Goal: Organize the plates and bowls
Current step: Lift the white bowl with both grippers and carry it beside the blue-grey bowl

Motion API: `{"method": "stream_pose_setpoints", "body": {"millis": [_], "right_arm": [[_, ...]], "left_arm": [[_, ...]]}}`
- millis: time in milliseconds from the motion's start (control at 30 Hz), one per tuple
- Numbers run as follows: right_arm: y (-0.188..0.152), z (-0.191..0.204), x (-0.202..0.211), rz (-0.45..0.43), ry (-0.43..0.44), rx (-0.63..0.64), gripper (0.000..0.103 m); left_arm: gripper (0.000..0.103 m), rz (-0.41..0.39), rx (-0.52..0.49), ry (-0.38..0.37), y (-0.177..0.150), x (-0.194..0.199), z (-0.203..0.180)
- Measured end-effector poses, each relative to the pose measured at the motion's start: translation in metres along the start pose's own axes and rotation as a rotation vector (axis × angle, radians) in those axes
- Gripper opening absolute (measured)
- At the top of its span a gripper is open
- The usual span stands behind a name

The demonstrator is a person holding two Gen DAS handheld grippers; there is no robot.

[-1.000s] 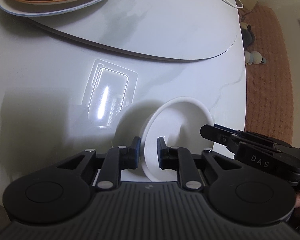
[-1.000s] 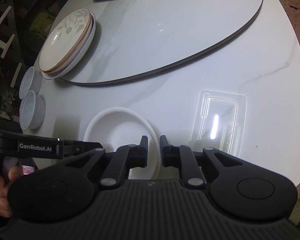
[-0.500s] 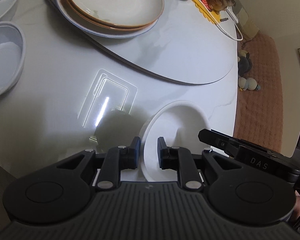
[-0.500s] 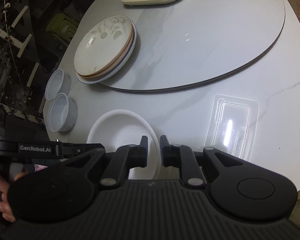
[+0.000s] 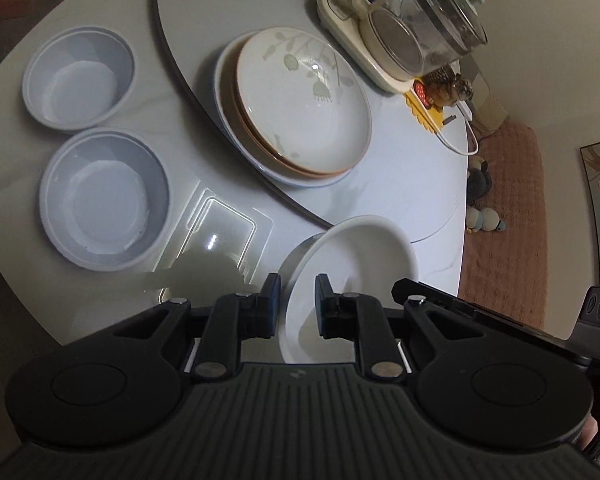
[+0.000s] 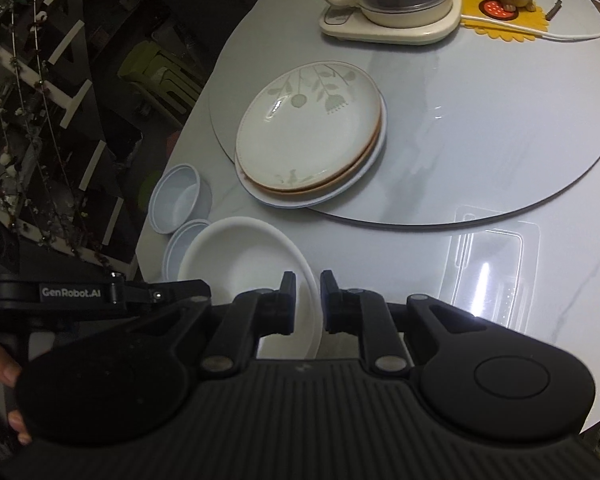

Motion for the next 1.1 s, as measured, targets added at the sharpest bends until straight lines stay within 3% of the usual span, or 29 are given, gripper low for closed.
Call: {"method": "stream_pose_setpoints", "body": {"millis": [333, 600, 1100], "right_arm": [[0.009, 0.073, -0.020, -0.014, -0.027, 0.035, 0.016], [0.009, 0.122, -0.051, -0.022, -0.068, 0.021, 0.016], [0.001, 0.147, -0.107, -0.006, -0.135, -0.043, 0.017]], "left_arm": [[0.019, -0.055, -0.001, -0.011, 0.033, 0.050, 0.053], [0.020, -0.044, -0.055, 0.038, 0.061, 0.070, 0.090], [0.020, 0.056, -0.139, 0.119, 0.082, 0.036, 0.133]]}}
Point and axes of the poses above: each gripper's, at about its wrist camera, not at the fingertips, and x roughly against the way its jaws point, z to its left, y to its top, the point moved 1 cm from there along -x, roughly the way its jaws point, and after that the axes turned 12 degrees about -y, right-handed, at the moved point
